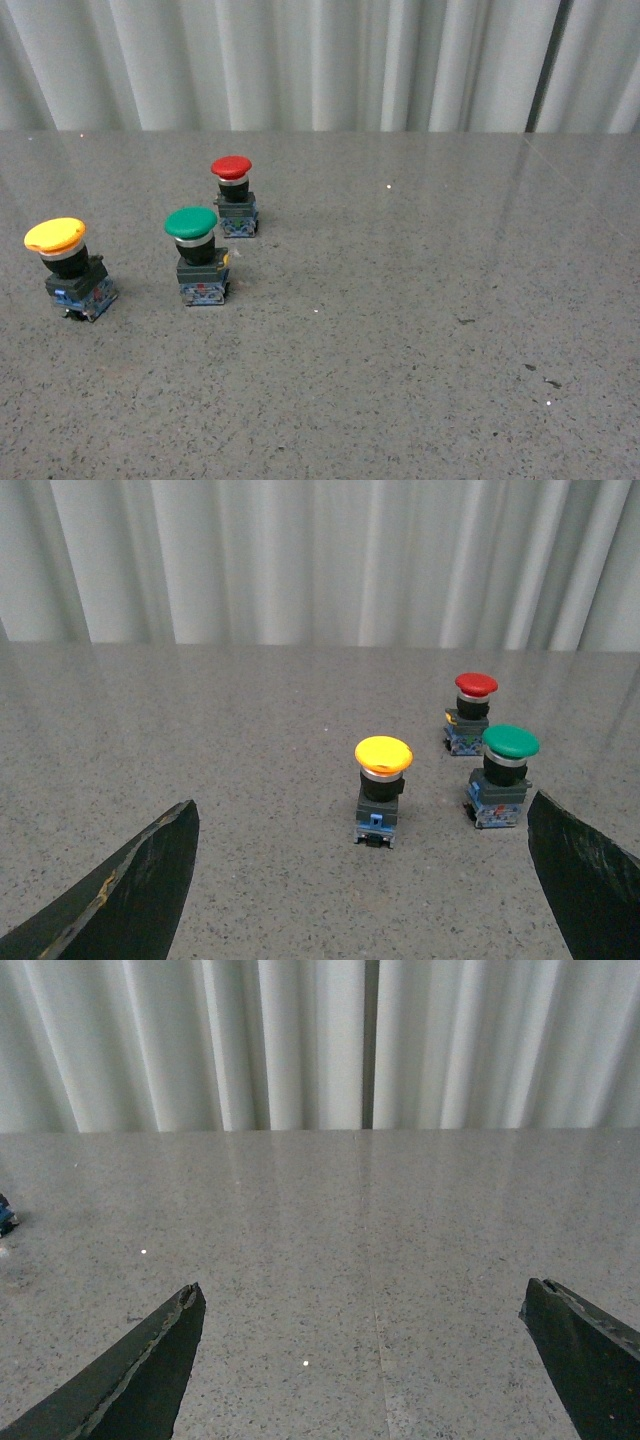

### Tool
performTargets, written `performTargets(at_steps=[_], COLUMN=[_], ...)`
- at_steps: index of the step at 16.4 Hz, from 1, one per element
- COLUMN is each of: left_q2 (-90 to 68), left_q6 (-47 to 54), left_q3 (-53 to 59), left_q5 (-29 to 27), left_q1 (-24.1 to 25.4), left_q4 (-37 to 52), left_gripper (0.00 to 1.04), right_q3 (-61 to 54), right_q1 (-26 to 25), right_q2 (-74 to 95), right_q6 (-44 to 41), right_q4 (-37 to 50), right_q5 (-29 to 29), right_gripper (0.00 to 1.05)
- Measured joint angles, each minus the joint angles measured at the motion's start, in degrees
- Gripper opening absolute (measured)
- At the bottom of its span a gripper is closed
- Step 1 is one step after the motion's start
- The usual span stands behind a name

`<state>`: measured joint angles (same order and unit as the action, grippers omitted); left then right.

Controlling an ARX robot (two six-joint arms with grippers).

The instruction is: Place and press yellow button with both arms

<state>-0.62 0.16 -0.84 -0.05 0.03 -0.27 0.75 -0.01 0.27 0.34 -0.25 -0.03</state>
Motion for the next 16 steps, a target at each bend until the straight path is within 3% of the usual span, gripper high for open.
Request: performTargets(at_steps=[9,10,12,14,15,16], left_q2=[-0.22,-4.96,-18.05,-29.94,-44.39,-51.89], left_q6=[0.09,0.35,1.64,2.69,4.39,4.70], left_q3=[-0.15,-3.13,-8.17,-14.58,-23.15,-27.23], left_q5=[-0.50,-9.35,-16.50,-12.61,-7.58,-4.63], left_q1=[-0.33,-4.37,-5.73,-2.71,-1.99,-1.70], left_q4=[-1.14,-8.41,-2.73,8.39,17.00,18.40], left_gripper=[0.98,0.98,0.98,0.98,0.98,0.98], right_q3=[0.00,0.00,0.00,0.00,0.00,0.00], right_q1=[0.00,0.00,0.00,0.02,0.00,0.00], right_q2=[0.00,0.00,0.00,0.00,0.00,0.00], right_q6=[0.00,0.02,-0.02,-0.02,-0.02,-0.02], right_q4=[0.00,0.02,0.11,-0.04,0.02,0.00], right_q5=[0.00,0.09,-0.07,-0.02,0.00,0.00], right_gripper=[0.98,0.98,0.98,0.98,0.98,0.98])
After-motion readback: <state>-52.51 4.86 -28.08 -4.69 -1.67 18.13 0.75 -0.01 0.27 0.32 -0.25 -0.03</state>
